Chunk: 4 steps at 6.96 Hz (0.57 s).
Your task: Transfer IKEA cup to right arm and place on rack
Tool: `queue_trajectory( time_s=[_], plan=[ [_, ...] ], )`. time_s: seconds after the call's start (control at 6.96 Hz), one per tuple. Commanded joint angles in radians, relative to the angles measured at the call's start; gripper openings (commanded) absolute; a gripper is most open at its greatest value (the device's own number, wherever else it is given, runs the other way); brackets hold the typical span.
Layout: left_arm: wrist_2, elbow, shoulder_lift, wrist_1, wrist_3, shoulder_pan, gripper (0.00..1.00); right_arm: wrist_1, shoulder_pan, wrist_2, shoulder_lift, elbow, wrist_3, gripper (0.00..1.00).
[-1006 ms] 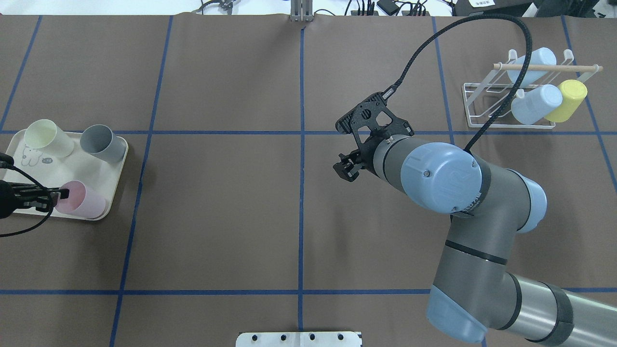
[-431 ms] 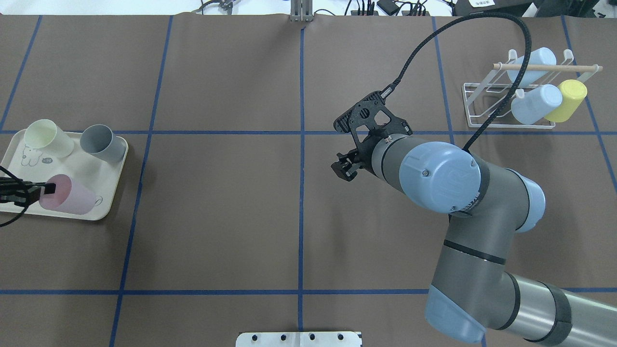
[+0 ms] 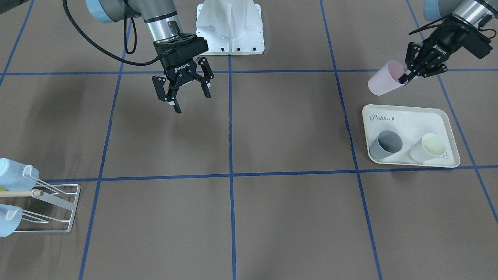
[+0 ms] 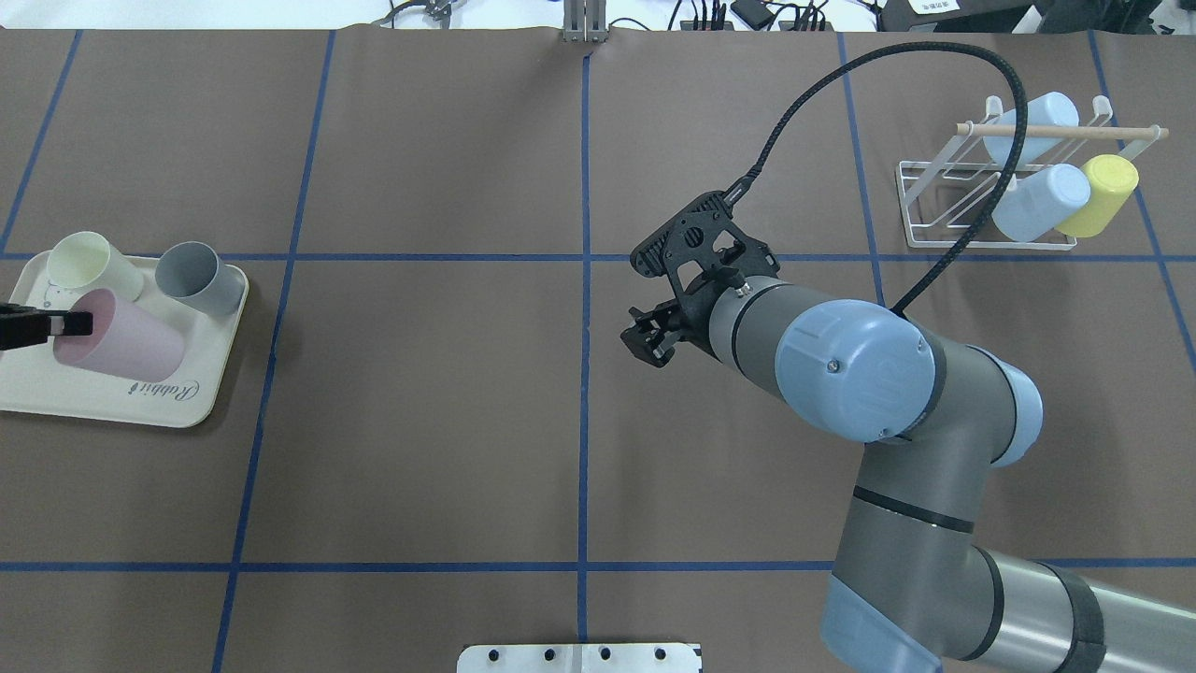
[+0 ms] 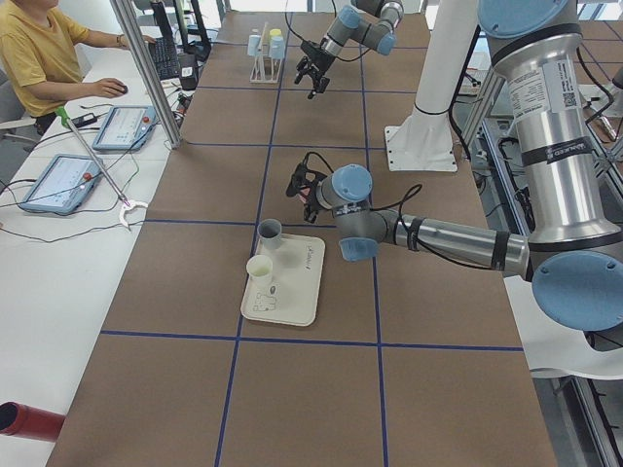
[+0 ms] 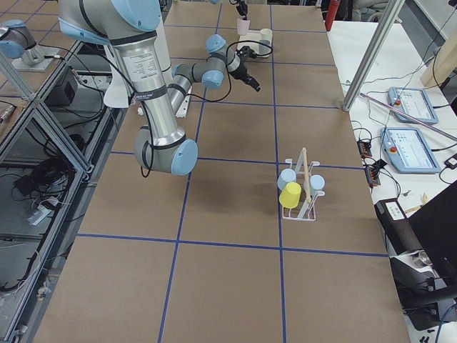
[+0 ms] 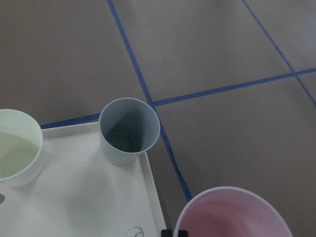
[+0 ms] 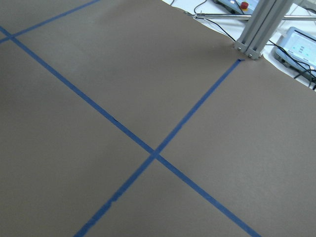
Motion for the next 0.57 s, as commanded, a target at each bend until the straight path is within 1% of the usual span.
queue_trajectory(
  time_s=[0.0,0.14,0.29,0.43],
  plan=[
    [-0.052,-0.026,-0.205,0.007,-0.370,0.000,0.00,0.248,-0.063,0.002,-0.009,-0.013,-0.110,0.99],
    [-0.045,-0.024,-0.290,0.007,-0.505,0.038,0.00,0.344,-0.091,0.002,-0.008,-0.031,-0.113,0.99],
    [-0.036,-0.023,-0.353,0.007,-0.601,0.074,0.00,0.479,-0.108,0.000,-0.009,-0.076,-0.118,0.99],
    [-0.014,-0.020,-0.378,0.009,-0.638,0.112,0.00,0.646,-0.125,0.000,-0.009,-0.137,-0.157,0.99]
  ],
)
